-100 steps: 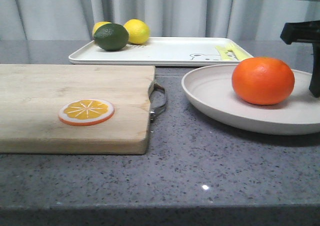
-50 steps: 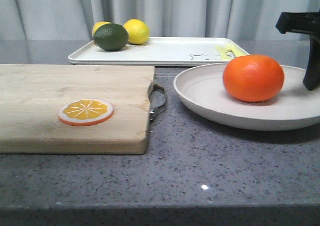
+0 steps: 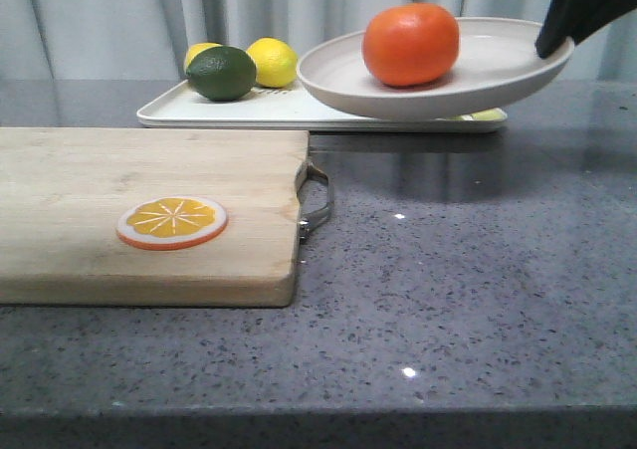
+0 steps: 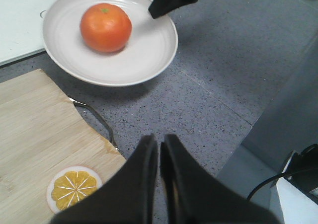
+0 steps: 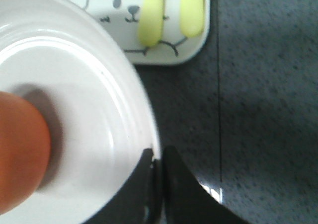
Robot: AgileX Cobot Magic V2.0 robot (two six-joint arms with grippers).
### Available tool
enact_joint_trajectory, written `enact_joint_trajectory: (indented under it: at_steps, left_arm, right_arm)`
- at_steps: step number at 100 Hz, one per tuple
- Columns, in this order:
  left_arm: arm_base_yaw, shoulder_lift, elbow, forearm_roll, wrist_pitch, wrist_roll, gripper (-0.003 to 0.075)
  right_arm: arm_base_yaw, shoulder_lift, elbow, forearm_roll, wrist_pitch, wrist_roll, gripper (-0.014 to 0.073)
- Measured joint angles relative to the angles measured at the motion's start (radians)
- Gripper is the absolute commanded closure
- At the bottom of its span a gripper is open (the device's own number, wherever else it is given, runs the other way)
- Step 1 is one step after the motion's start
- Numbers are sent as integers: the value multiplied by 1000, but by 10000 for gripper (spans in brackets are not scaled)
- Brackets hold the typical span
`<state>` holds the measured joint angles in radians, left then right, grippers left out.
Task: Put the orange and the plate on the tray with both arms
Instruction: 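Lift the plate with the orange and carry it over the tray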
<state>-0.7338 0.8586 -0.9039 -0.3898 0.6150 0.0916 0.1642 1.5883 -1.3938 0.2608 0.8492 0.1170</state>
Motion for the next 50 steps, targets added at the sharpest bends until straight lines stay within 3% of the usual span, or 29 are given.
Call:
enact_joint_trajectory:
  at_steps: [22, 50]
  left_arm:
    - [0, 0, 0, 1, 0, 0, 713]
    - [0, 0, 0, 1, 15, 0, 713]
  right_arm:
    - [0, 177, -226, 125, 24, -59, 660]
    - [0, 429, -559, 139, 106, -68, 660]
